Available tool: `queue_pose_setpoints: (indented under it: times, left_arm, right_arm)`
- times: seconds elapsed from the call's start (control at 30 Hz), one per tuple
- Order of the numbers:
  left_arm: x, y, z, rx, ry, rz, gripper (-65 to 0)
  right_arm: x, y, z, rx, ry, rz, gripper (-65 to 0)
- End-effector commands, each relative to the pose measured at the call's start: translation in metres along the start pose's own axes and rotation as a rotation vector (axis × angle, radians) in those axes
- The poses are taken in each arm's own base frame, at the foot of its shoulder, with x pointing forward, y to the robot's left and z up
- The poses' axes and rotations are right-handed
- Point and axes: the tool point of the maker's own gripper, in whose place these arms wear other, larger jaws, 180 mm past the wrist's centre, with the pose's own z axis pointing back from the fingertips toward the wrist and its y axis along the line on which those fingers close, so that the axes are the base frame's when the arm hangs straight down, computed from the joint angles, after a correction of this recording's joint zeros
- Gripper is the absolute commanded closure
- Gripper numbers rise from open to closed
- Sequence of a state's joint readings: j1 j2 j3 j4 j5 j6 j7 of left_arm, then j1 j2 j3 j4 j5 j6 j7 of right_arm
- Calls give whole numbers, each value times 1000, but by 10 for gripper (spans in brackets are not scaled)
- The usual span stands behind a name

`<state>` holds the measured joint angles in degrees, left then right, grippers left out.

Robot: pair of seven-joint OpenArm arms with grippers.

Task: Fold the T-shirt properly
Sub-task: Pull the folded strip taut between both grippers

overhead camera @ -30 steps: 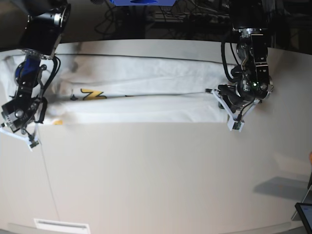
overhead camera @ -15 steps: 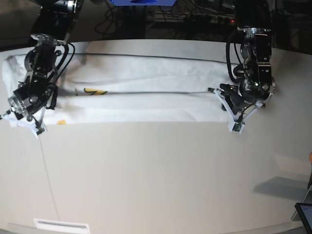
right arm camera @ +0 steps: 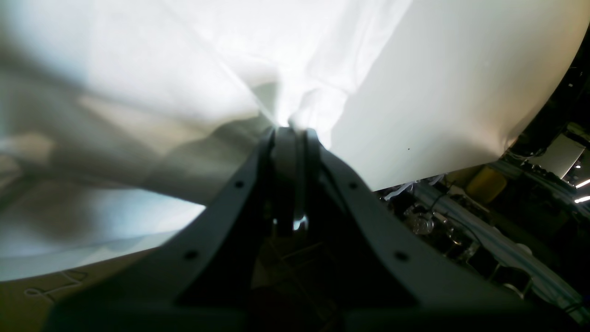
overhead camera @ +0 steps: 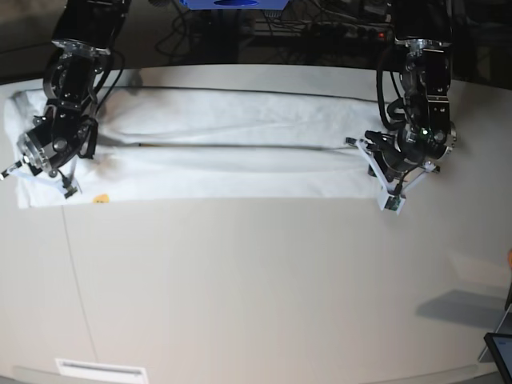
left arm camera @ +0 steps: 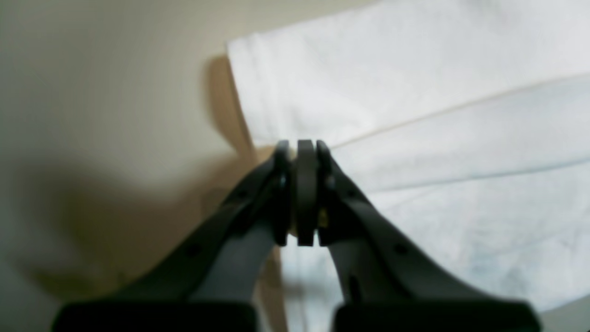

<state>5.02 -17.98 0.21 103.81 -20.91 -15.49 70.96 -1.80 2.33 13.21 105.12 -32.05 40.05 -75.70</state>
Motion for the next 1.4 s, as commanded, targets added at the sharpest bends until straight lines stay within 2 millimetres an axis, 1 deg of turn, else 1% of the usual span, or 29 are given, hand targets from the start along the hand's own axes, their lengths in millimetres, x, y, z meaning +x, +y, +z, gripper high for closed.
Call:
queue_pose_setpoints:
  times: [0.0, 0.07, 0.1, 0.17, 0.23, 0.3, 0.4, 0.47, 0.6, 0.7, 0.77, 0.87, 0.97, 1.0, 1.07, 1.2, 1.27, 1.3, 1.33, 1.37]
  left_arm:
    - [14, 5, 12, 26, -55, -29, 0]
    - [18, 0, 22, 27, -84, -48, 0]
    - [19, 0, 26, 33, -93, -60, 0]
    - [16, 0, 30, 36, -92, -74, 0]
    - [10, -1, 30, 35, -79, -78, 0]
    - [1, 2, 30, 41, -54, -91, 0]
    - [-3, 3, 31, 43, -44, -95, 0]
    - [-10, 5, 31, 47, -26, -108, 0]
    - [-16, 4, 31, 44, -14, -109, 0]
    - [-13, 5, 35, 45, -24, -125, 0]
    - [-15, 1, 38, 38, -23, -140, 0]
    - [-16, -5, 40, 26, -20, -179, -77]
    - [-18, -22, 39, -61, -20, -231, -155]
    - [-17, -29, 41, -106, -26, -252, -168]
    - [-16, -42, 44, -190, -42, -273, -175]
    - [-11, -55, 49, -279, -76, -241, -173]
    - [-4, -56, 52, -300, -105, -208, -170]
    - [2, -52, 55, -299, -136, -183, -160]
    - [9, -48, 57, -295, -170, -159, -138]
    - [16, -44, 59, -286, -211, -131, -96]
  right_arm:
    - [-2, -9, 2, -30, 11, -8, -9]
    - [-2, -1, 2, -11, 10, -6, -9]
    - [-1, 2, 2, -3, 7, -6, -9]
    - [1, 5, 3, 3, -5, -7, -9]
    - [4, 11, 4, 18, -17, -10, -9]
    - [3, 14, 3, 23, -13, -7, -9]
    - [4, 20, 4, 38, -17, -9, -9]
    - [4, 22, 5, 42, -15, -8, -9]
    - [4, 26, 5, 54, -16, -8, -9]
    - [4, 29, 5, 59, -18, -8, -9]
    - [6, 30, 5, 62, -29, -8, -9]
    - [5, 32, 4, 66, -29, -5, -9]
    - [4, 33, 4, 67, -28, -4, -9]
    - [4, 33, 4, 67, -28, -4, -9]
    - [4, 33, 4, 66, -27, -3, -9]
    - [4, 34, 3, 70, -23, -1, -9]
    - [2, 40, -2, 88, -8, 12, -9]
    - [1, 44, -4, 98, -1, 19, -9]
    - [1, 47, -6, 107, 0, 24, -9]
    - [2, 49, -8, 114, -3, 28, -9]
